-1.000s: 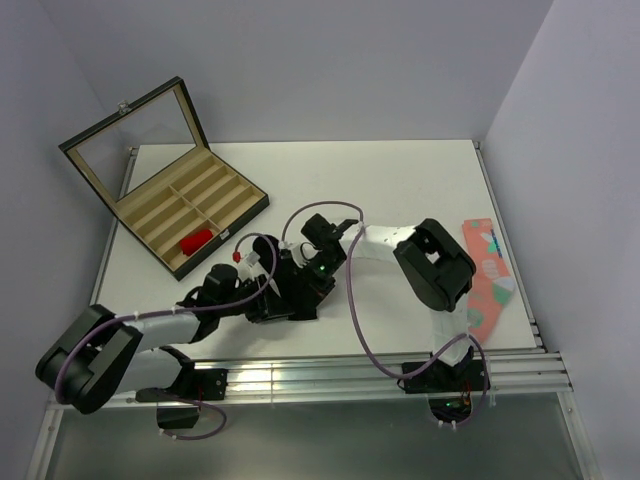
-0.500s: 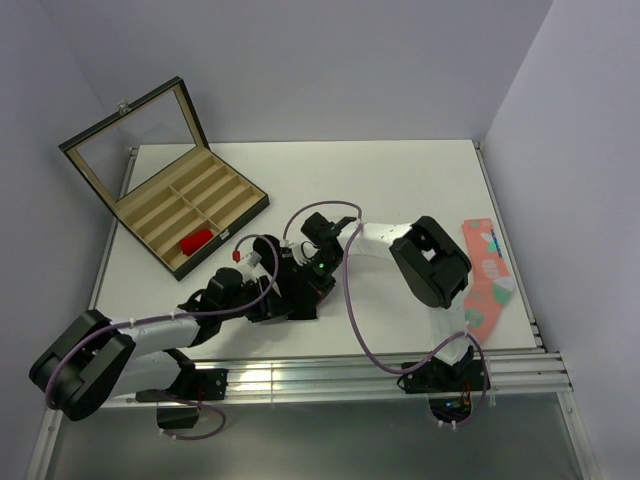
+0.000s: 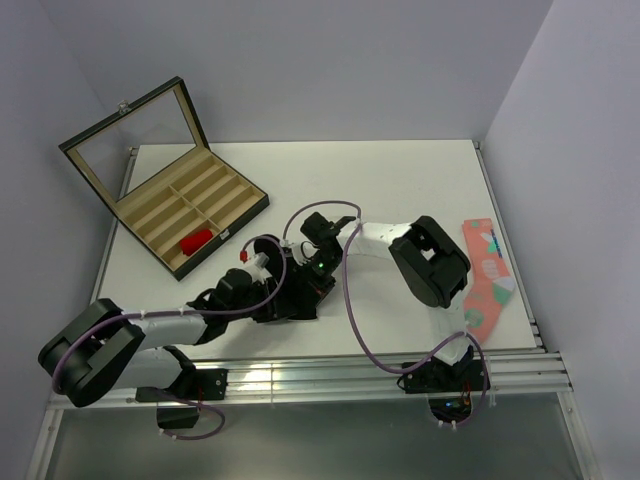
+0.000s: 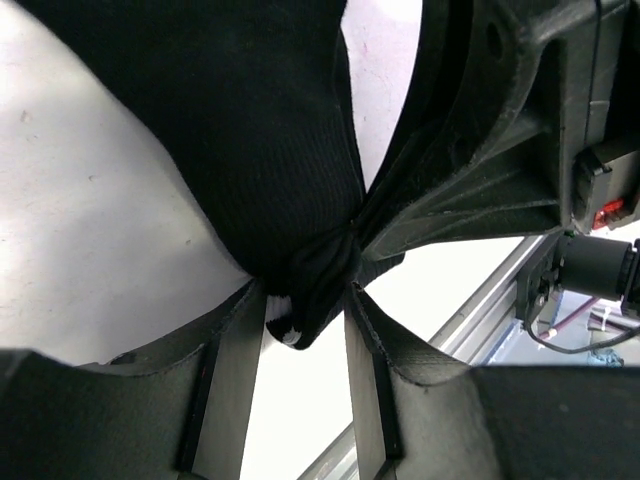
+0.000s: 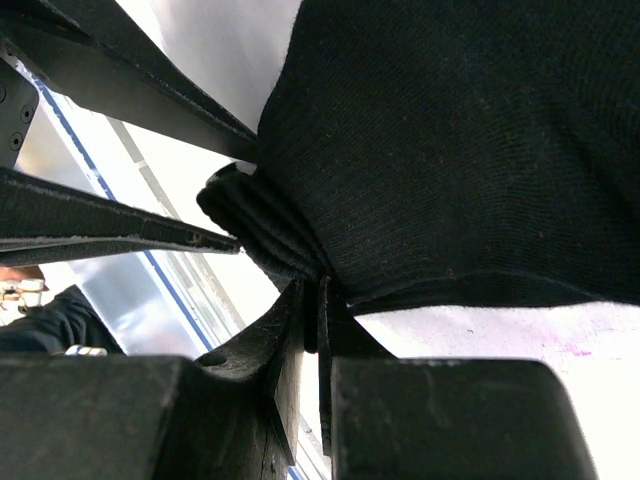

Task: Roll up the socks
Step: Roll the sock at the center of the board.

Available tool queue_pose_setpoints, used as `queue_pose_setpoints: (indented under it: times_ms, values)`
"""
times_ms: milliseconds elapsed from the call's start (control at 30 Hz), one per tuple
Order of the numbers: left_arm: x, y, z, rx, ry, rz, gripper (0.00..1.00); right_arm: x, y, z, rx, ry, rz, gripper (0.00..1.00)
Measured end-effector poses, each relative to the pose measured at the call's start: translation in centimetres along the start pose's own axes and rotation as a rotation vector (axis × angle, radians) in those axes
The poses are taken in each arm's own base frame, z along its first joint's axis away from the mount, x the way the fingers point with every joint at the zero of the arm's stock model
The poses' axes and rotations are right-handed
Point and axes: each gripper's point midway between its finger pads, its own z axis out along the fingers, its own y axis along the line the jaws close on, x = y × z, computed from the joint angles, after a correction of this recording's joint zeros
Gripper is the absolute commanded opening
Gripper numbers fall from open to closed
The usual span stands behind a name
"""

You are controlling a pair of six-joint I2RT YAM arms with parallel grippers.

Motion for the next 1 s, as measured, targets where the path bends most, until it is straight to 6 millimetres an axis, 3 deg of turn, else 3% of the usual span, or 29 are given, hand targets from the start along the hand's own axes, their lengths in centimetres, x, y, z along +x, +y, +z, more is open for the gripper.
queue_pose_setpoints:
  times_ms: [200,500,600,667,833,1000]
  values:
    - [-0.5,0.4,0.3,-0.038,-0.019,-0.009,0.33,0.0,0.0,0.0,0.000,0.000,0.000,0.05]
    - [-0.6,0.5,0.8,-0.062,-0.010,-0.027,0.05,0.0,0.0,0.0,0.000,0.001,0.001,0.06]
    - [-0.6,0.5,1.0,-0.063,-0.005,-0.028,0.00,0.0,0.0,-0.1,0.006,-0.001,0.001,0.12]
    - [-0.6,0.3,1.2,-0.061,0.005,-0.029,0.00,0.1,-0.2,-0.4,0.026,-0.009,0.000,0.21]
    - [-0.5,-0.3,1.9,-0.051,0.042,-0.036,0.00,0.1,-0.8,-2.2,0.101,-0.086,-0.035,0.35]
    - [0.0,-0.8,2.2,-0.043,0.099,-0.051,0.00,-0.9,-1.4,-6.2,0.180,-0.238,-0.071,0.38]
